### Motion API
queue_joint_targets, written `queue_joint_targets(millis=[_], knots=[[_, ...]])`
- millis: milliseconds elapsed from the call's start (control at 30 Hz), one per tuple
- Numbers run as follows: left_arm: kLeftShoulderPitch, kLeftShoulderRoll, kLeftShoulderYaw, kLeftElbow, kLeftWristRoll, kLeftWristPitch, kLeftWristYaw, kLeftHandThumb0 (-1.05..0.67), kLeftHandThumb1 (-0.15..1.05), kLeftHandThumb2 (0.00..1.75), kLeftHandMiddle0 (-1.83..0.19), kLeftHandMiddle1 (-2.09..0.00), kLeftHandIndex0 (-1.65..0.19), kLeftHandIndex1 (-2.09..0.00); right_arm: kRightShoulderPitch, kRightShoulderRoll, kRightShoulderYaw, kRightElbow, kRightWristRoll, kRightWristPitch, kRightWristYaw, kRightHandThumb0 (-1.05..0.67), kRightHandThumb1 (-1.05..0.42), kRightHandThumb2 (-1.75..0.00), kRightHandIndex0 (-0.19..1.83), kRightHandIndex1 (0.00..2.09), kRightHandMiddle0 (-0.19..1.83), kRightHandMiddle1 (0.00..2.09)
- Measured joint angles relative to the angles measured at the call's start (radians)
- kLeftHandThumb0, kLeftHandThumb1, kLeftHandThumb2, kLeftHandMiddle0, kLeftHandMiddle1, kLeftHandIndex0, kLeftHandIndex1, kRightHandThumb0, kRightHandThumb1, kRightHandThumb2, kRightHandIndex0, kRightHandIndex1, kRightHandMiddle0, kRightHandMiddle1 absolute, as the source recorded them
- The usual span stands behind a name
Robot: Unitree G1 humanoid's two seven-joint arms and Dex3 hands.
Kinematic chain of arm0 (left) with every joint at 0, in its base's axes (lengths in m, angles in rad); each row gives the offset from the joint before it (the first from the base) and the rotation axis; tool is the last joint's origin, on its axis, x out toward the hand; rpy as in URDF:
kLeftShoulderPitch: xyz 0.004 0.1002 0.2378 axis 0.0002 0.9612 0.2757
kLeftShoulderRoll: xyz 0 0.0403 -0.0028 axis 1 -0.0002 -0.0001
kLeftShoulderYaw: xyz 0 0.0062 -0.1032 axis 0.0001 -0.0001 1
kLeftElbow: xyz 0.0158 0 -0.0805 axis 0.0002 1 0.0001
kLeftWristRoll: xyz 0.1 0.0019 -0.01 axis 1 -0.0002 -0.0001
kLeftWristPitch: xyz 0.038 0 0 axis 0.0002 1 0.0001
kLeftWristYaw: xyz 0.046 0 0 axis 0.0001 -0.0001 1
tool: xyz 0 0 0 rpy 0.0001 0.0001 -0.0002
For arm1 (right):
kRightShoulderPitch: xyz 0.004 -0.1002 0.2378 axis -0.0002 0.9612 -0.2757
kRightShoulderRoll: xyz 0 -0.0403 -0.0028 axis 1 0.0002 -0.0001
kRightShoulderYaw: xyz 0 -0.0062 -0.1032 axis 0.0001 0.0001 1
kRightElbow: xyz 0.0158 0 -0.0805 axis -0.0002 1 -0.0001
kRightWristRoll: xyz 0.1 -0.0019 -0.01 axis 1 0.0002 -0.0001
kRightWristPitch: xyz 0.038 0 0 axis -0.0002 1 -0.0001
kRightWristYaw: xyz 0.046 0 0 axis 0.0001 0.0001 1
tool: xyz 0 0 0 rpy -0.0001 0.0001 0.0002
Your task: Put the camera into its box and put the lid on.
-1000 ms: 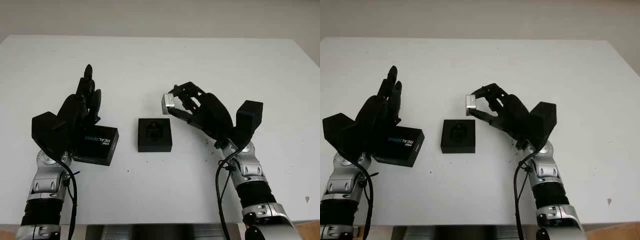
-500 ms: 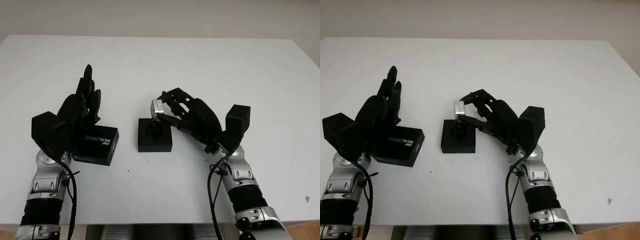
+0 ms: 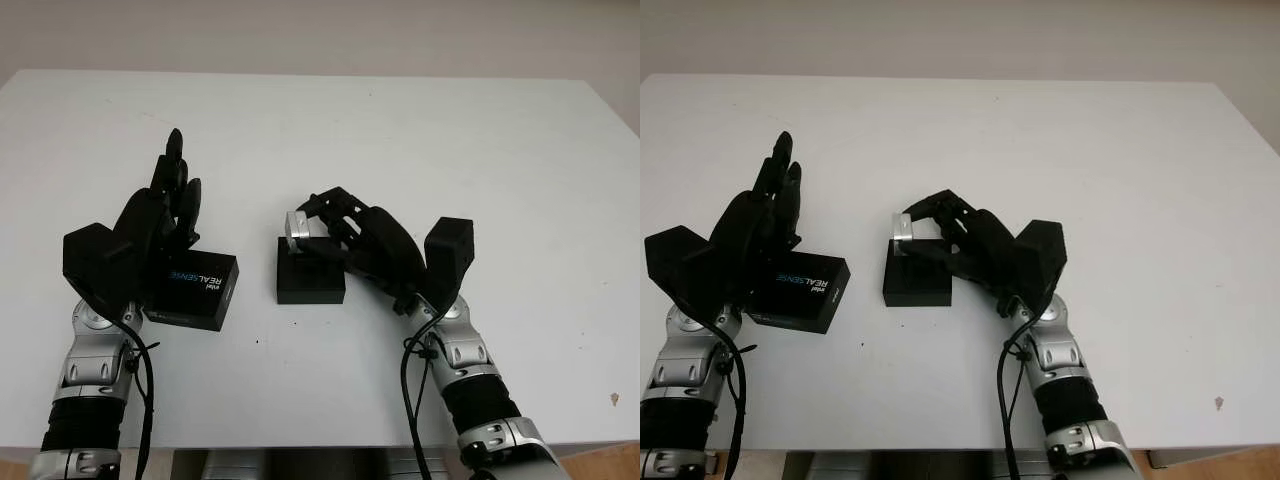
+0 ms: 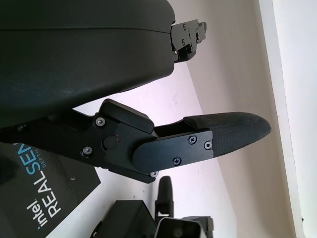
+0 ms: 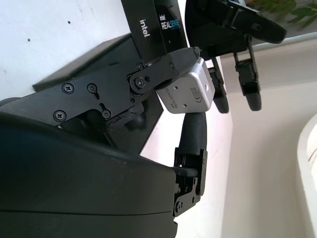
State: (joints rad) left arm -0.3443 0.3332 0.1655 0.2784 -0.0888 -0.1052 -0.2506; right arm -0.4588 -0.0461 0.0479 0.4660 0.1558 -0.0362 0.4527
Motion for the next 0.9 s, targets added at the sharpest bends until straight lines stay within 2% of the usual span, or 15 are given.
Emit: queue_joint_targets(millis=[433, 900], knots=[[0.0, 0.0, 0.0, -0.004, 0.009, 0.007, 0.007, -0.91, 1.05, 0.66, 0.19, 0.0, 0.19, 0.0, 0.059, 0.003, 0.014, -0.102, -0.019, 0.034, -0.028, -0.43, -1.02, -0.05, 0.0, 0.06, 0.22, 1.7], [0.003, 0.0, 0.0, -0.018, 0.005, 0.014, 0.001, -0.89, 1.05, 0.65, 0.19, 0.0, 0.19, 0.0, 0.08, 0.005, 0.029, -0.133, -0.066, 0.039, -0.075, -0.45, -1.02, -0.05, 0.02, 0.06, 0.23, 1.67]])
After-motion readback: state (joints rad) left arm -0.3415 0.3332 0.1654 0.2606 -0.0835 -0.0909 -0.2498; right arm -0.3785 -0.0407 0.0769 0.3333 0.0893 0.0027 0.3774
